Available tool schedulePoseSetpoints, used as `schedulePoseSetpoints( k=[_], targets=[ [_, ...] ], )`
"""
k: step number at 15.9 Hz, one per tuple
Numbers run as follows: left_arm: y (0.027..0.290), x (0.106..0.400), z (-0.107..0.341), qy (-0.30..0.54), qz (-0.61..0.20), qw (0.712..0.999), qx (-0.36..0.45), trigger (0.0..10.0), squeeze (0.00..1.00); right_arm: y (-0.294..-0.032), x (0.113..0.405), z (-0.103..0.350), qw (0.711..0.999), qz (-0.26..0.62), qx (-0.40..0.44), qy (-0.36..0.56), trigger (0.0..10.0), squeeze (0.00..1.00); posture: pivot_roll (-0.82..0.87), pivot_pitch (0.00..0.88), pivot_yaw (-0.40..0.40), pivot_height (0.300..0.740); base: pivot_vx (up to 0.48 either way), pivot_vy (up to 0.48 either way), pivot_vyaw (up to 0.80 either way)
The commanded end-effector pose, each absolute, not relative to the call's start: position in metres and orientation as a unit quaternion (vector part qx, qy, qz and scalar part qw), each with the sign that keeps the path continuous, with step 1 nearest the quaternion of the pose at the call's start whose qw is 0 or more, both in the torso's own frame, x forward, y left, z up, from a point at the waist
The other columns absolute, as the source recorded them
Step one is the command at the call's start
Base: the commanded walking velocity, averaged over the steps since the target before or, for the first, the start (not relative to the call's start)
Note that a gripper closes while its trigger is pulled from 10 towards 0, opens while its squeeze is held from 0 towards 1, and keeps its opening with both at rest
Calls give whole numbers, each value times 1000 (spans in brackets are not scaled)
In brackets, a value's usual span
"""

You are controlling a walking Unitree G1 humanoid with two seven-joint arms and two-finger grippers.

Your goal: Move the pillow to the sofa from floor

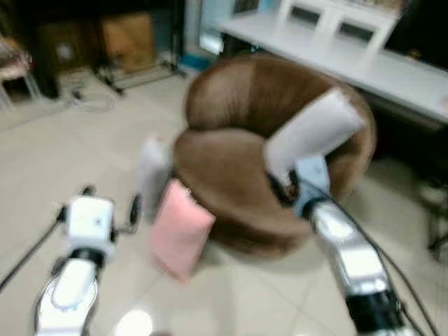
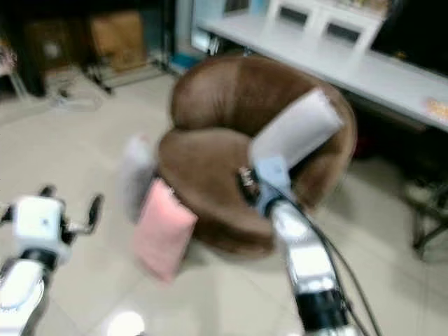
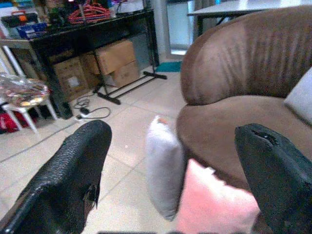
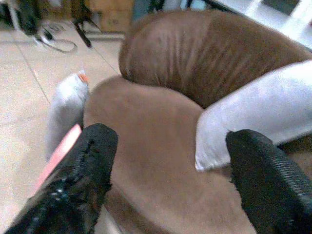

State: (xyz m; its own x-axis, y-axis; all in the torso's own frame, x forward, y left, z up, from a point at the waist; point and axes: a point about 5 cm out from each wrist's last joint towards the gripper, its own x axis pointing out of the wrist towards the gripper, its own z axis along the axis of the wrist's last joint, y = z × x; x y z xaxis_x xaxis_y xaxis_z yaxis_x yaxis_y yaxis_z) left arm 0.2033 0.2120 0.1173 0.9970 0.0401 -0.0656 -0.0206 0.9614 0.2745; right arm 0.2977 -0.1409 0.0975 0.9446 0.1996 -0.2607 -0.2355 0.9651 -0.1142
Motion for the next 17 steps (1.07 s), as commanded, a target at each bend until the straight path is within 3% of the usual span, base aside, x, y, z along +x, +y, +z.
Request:
schedulePoseSetpoints(
  k=[1,4,6,9,17],
  targets=[
    [213,206,120,29,13,989,141,10000,0,-139,299,100,984,118,-70,112,10000,1000,18,0,-123,740,0,0,0],
    [213,208,123,21,7,991,135,10000,0,-136,296,97,985,124,-59,109,10000,1000,13,0,-86,740,0,0,800],
    [224,213,127,21,-8,990,140,10000,0,-134,291,94,987,108,-41,113,10000,1000,9,0,-19,740,0,0,800],
    [227,216,129,19,-14,990,141,10000,0,-130,287,95,989,105,-33,101,10000,1000,0,0,4,740,180,0,533],
    [226,210,126,24,-10,992,125,10000,0,-130,293,94,990,83,7,111,10000,1000,45,0,-72,740,399,0,0]
  ],
)
